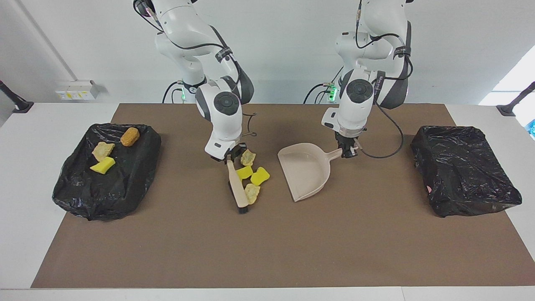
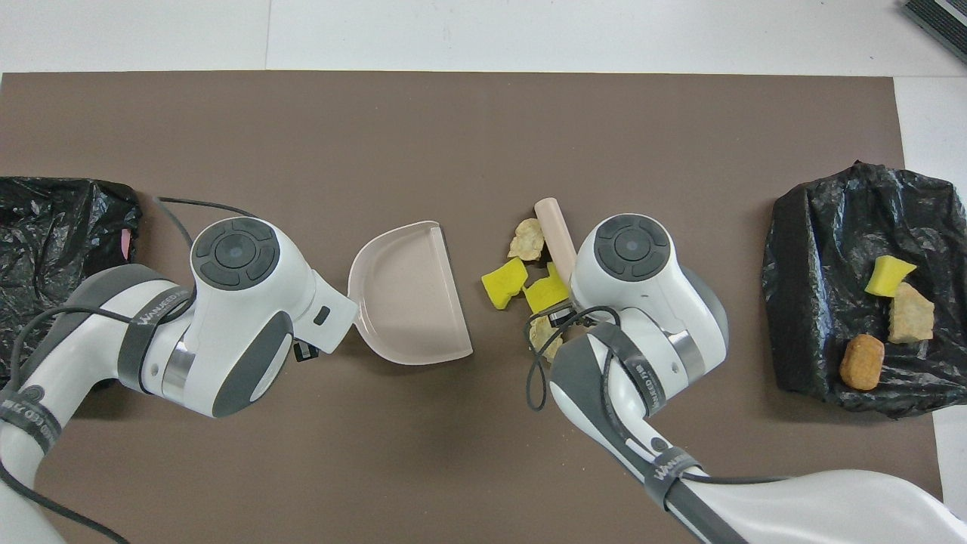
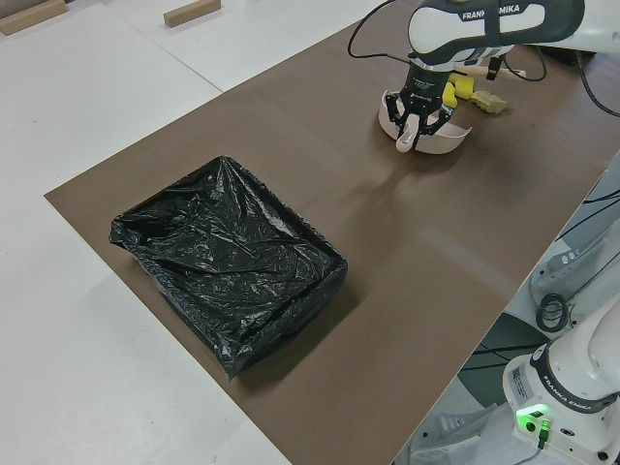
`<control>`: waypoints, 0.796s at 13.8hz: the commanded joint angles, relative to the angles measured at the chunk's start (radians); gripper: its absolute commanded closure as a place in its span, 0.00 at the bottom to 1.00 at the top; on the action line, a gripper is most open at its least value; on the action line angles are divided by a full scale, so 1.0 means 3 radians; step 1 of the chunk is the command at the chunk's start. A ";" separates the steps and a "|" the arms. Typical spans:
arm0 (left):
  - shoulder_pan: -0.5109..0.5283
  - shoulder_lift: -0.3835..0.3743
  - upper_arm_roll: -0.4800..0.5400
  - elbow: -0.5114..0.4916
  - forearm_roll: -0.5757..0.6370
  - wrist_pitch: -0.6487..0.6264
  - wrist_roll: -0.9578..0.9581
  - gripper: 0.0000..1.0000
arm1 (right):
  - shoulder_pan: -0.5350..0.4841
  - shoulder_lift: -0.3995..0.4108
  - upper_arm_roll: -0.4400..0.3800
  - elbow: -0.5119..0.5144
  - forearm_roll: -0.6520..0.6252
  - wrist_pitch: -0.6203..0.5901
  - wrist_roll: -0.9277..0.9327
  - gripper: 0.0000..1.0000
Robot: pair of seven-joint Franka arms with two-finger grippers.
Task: Sweep and dump trash in bin
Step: 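Sweep the trash pieces into the dustpan with the right gripper's brush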
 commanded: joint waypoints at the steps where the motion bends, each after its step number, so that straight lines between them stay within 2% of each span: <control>1: -0.0042 -0.0113 0.0023 -0.0143 -0.0028 0.0090 -0.0123 1.00 | 0.0235 -0.0046 0.0007 -0.0054 0.0265 0.0000 0.0334 1.00; 6: -0.0042 -0.0118 0.0023 -0.0148 -0.0028 0.0095 -0.0154 1.00 | 0.0680 -0.0046 0.0007 -0.0008 0.0915 0.0291 0.0428 1.00; 9: -0.0042 -0.0123 0.0023 -0.0158 -0.0033 0.0101 -0.0154 1.00 | 0.0747 -0.0061 0.0007 0.0069 0.1278 0.0338 0.0387 1.00; 11: -0.0037 -0.0123 0.0023 -0.0159 -0.0033 0.0101 -0.0154 1.00 | 0.0661 -0.0204 -0.0003 0.0069 0.1284 0.0139 0.0361 1.00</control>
